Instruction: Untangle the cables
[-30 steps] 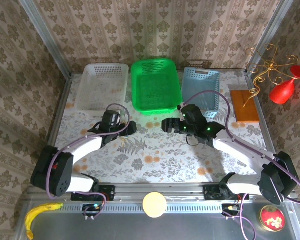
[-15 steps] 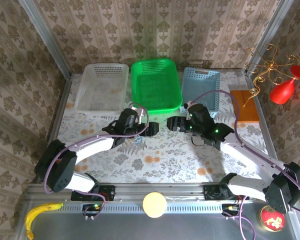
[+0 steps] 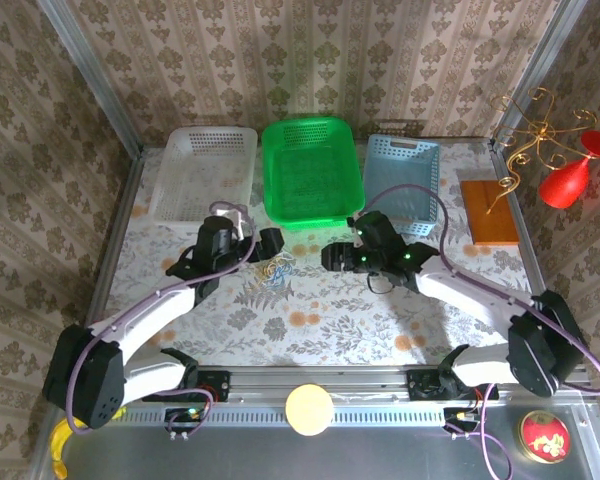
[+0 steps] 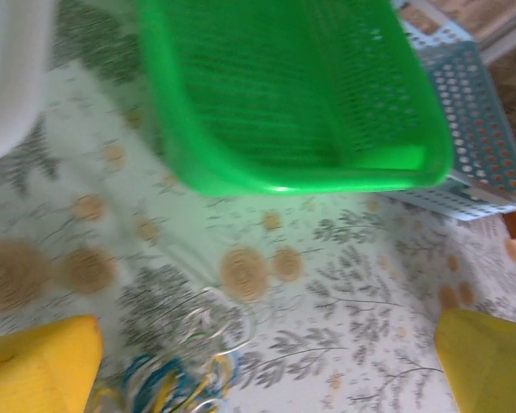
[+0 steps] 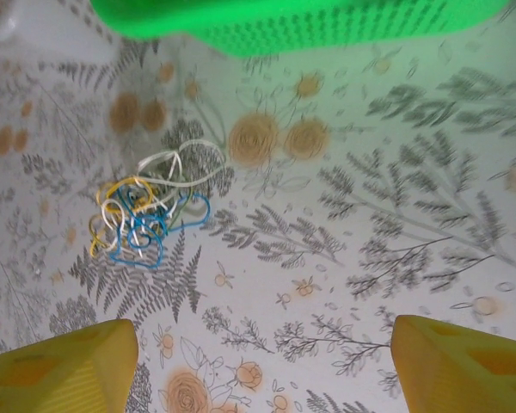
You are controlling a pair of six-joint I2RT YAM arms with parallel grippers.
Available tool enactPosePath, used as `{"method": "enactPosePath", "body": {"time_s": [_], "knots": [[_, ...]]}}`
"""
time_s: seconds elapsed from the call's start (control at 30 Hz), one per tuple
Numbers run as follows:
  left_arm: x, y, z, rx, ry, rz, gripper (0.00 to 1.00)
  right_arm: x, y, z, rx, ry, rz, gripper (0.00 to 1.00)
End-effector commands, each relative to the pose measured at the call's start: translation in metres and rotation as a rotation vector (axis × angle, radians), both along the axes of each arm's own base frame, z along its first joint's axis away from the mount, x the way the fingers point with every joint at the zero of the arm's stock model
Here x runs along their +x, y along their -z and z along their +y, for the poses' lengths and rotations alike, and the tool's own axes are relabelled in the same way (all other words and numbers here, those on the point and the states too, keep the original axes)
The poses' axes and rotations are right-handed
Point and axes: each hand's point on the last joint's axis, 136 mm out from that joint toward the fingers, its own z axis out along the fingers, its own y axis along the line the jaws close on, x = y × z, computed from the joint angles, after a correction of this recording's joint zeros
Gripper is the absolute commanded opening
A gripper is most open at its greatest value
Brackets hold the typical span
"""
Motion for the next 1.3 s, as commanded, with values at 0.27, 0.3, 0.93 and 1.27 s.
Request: {"method": "enactPosePath", "body": {"time_s": [0.27, 0.3, 0.93, 1.27], "knots": [[0.005, 0.05, -0.018, -0.004, 0.121, 0.156, 1.0, 0.01, 0.02, 0.02, 0.009, 0.01, 0.041, 0.78], [0.007, 0.055, -0.022, -0.01, 0.132, 0.168, 1.0, 0.009, 0.02, 0.016, 0.002, 0.018, 0.041, 0.78], [0.0, 0.01, -0.093, -0.08, 0.327, 0.074, 1.0, 0.006, 0.012, -0.028, 0.114, 0.159, 0.054, 0.77], [0.012, -0.012, -0.021, -0.02, 0.07, 0.015, 1.0, -0.002, 0.039, 0.022, 0.152, 0.08, 0.137, 0.67]]}}
